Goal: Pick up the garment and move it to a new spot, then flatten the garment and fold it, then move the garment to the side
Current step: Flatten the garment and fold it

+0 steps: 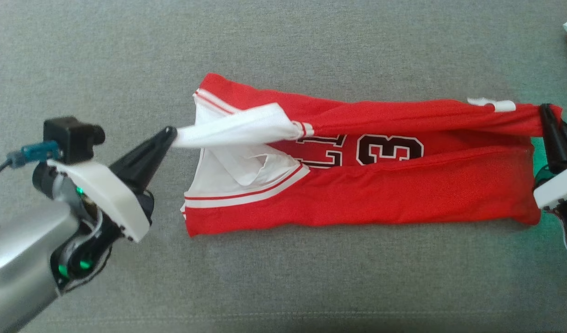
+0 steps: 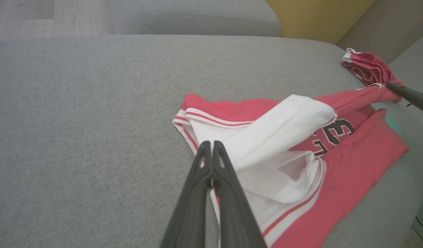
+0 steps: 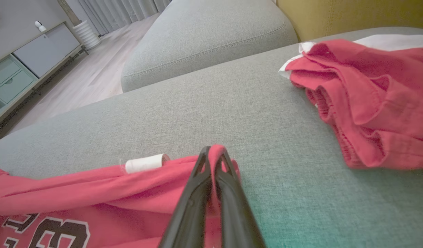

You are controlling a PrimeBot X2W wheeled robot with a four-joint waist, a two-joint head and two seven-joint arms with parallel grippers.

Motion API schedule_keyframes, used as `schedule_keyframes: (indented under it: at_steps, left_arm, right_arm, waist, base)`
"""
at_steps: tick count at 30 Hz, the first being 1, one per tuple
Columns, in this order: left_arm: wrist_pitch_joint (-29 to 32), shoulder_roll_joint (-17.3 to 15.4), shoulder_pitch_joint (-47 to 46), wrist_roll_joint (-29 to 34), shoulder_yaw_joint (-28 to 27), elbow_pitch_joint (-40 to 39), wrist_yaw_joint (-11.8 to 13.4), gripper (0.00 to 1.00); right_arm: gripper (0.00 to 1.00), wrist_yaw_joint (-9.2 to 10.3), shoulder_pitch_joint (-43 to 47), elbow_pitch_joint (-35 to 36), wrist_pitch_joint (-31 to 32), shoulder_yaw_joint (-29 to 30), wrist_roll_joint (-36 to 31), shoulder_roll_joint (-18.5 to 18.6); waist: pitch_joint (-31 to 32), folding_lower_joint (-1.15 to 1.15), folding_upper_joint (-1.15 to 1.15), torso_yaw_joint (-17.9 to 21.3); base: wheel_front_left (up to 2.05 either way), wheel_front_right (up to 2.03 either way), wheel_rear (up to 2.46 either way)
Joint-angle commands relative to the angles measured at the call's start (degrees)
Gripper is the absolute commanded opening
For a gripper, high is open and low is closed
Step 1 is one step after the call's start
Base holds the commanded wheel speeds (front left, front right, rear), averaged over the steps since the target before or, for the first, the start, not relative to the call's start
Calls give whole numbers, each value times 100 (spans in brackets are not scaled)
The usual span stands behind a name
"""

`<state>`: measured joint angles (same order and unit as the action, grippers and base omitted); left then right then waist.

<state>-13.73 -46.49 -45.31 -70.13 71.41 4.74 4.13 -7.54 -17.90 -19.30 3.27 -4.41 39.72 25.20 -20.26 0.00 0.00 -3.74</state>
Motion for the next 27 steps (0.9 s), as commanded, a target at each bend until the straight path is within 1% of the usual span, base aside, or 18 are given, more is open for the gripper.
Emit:
schedule_keyframes:
  at_steps: [1,10,11,12,13,14,15,16,17,18,22,27]
  left_arm:
    - [-59,-325,-56,-39,-306,-118,49,0]
    - [-42,-335,182,-112,-235,-224,156,0]
    - [-42,-324,201,-110,-224,-219,164,0]
    - [-40,-310,230,-124,-216,-210,181,0]
    - [-35,-293,265,-132,-201,-205,194,0]
    - [-33,-276,301,-130,-183,-201,205,0]
    - [-35,-253,344,-129,-167,-188,219,0]
    - [-36,-230,396,-138,-152,-173,238,20]
    - [-32,-209,459,-165,-136,-159,265,63]
    - [-36,-192,519,-175,-128,-135,313,100]
    - [-80,-131,767,-116,-162,-59,539,100]
    - [-121,49,1273,6,-520,-102,793,100]
  right_arm:
    - [0,5,69,191,-53,13,-62,122]
    - [0,5,213,276,16,107,-107,37]
    - [15,5,259,290,28,136,-69,19]
    - [46,5,321,315,43,167,-35,8]
    - [84,5,403,358,39,199,-13,9]
    - [98,5,505,400,25,260,18,-1]
    - [100,5,624,451,7,324,50,-14]
    - [100,5,755,504,-12,400,86,-37]
    - [100,5,893,552,-24,484,102,-59]
    - [100,5,1028,621,-56,551,91,-79]
    - [100,5,1472,874,-183,828,15,-259]
    - [100,5,1786,1025,-273,1027,-245,-591]
  waist:
    - [-6,0,0,0]
    - [12,0,0,-18]
    - [34,0,0,-24]
    - [58,0,0,-28]
    - [88,0,0,-33]
    - [119,0,0,-34]
    - [156,0,0,-34]
    - [193,0,0,-27]
    - [230,0,0,-17]
    - [276,0,0,3]
    - [468,0,0,91]
    - [775,0,0,179]
  base:
    - [0,0,0]
    - [0,0,0]
    - [0,0,0]
    - [0,0,0]
    - [0,0,0]
    - [0,0,0]
    - [0,0,0]
    - [0,0,0]
    - [0,0,0]
    - [0,0,0]
    - [0,0,0]
    - [0,0,0]
